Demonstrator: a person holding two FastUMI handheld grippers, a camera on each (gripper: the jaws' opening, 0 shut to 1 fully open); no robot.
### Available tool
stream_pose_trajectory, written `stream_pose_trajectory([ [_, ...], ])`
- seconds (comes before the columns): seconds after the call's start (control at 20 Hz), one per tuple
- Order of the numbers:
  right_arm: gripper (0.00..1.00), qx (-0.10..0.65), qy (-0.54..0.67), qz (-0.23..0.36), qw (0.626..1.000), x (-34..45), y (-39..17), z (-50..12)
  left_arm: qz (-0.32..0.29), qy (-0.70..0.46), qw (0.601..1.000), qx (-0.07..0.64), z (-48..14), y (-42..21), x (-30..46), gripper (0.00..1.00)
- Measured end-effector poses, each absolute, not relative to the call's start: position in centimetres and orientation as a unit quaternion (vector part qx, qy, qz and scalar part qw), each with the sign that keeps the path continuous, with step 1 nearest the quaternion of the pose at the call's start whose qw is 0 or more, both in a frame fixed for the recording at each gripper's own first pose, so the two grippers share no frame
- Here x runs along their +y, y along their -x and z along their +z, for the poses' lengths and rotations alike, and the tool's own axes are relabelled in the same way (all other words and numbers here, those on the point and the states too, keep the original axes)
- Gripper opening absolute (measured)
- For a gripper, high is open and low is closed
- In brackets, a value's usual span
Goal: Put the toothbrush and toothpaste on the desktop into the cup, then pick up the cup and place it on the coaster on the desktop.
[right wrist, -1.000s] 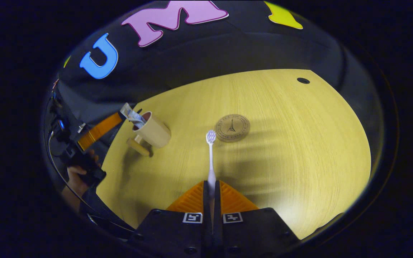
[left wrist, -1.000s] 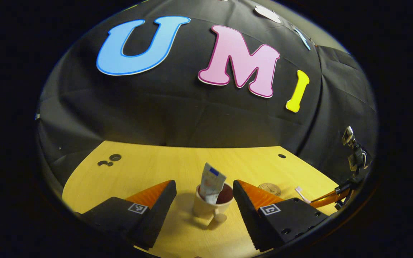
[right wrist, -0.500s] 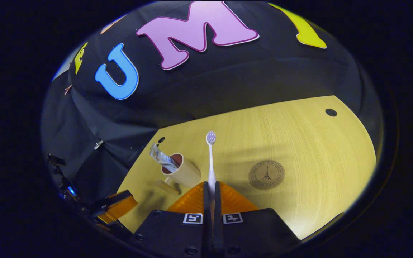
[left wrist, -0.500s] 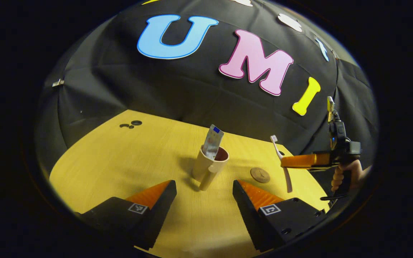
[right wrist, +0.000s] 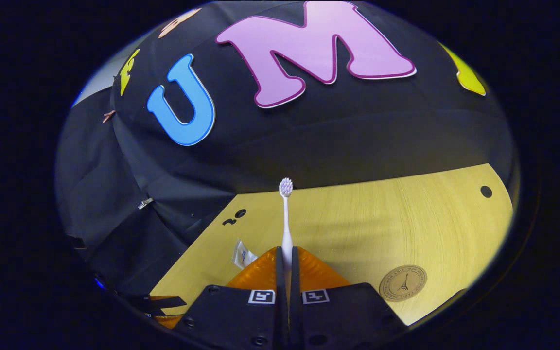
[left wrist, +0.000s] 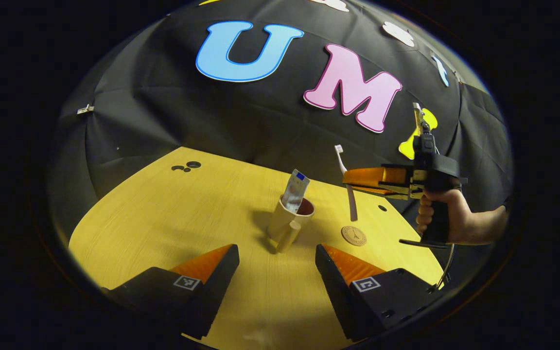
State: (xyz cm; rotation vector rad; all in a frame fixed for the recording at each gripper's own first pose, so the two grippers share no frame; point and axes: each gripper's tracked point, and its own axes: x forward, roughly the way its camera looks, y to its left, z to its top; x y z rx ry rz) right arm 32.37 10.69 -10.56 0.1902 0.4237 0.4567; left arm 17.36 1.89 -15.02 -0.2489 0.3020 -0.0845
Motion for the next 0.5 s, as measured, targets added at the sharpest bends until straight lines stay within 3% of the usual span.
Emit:
stream_pose_trajectory([
  [0.5, 0.06, 0.134, -0.066, 0.240, 0.959, 15.7, -36.5, -11.9, -0.017, 0.194, 0.973, 0.125, -15.6, -17.9, 4.8, 0.97],
])
